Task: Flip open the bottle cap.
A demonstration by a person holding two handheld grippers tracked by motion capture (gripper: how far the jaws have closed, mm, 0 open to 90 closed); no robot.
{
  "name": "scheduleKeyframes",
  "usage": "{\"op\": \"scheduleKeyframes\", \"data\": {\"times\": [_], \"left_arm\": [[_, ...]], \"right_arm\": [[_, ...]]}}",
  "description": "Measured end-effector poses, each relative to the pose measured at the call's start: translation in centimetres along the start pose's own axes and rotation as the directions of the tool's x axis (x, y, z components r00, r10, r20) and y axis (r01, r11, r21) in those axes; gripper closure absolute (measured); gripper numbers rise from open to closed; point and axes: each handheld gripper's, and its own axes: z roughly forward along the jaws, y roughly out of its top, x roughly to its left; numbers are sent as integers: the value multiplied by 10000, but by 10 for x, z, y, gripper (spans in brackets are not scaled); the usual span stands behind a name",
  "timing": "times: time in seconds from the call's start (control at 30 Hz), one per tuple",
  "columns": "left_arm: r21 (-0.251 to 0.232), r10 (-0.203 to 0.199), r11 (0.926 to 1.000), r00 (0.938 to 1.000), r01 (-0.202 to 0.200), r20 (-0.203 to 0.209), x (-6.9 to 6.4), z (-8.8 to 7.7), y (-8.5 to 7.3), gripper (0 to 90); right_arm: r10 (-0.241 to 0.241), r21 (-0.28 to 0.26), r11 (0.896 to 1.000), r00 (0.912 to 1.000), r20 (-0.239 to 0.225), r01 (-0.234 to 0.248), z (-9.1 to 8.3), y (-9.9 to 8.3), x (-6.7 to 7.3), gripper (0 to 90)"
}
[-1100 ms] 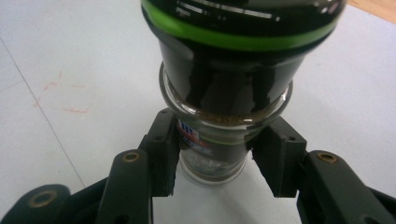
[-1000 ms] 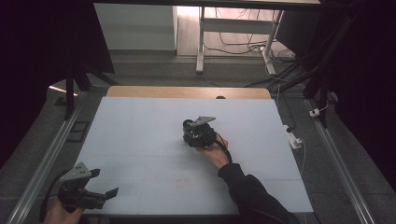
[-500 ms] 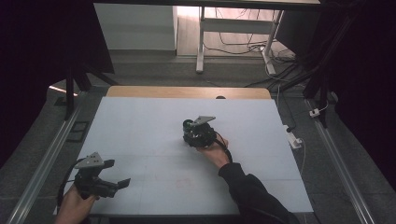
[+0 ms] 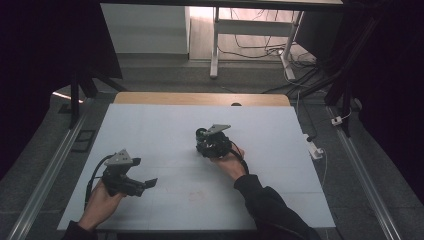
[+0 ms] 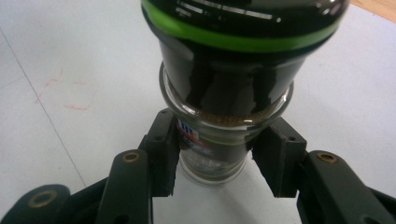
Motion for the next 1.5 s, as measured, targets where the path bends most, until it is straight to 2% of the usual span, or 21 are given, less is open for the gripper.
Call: {"op": "scheduleKeyframes", "data": {"times": [0.17, 0.3, 0.5, 0.67, 0.8, 1.03, 1.13, 1.33, 1.5], "left_arm": [[140, 27, 9999, 10000, -27, 25, 3, 15, 13, 0], [339, 401, 9987, 9989, -393, -232, 3, 26, 24, 0], [190, 591, 9981, 9982, -588, -141, 6, 39, 42, 0], [298, 702, 9971, 9972, -694, -243, 8, 49, 55, 0], [278, 1011, 9946, 9943, -1002, -337, 7, 55, 65, 0], [192, 1214, 9924, 9926, -1214, -5, 12, 67, 77, 0], [235, 1168, 9928, 9931, -1171, 145, 14, 73, 82, 0], [250, 1200, 9924, 9923, -1208, 298, 14, 89, 93, 0], [338, 1389, 9896, 9899, -1398, 290, 13, 102, 100, 9]], "right_arm": [[-8, 3, 10000, 10000, -4, 8, 0, 0, 0, 525], [-19, 4, 10000, 10000, -24, 19, 0, 0, 0, 525], [-39, -4, 10000, 10000, -40, 39, 0, 0, -1, 525], [-54, -10, 10000, 10000, -51, 53, 0, 0, -1, 525], [-77, -16, 10000, 10000, -57, 77, 0, 0, -1, 525], [-55, -45, 10000, 10000, -76, 54, 0, 0, -1, 524], [-62, -64, 10000, 9999, -92, 61, 0, -1, -1, 524], [-70, -62, 10000, 9999, -94, 70, 0, -1, -1, 524], [-81, -49, 10000, 9999, -89, 80, 0, -1, -1, 524]]}}
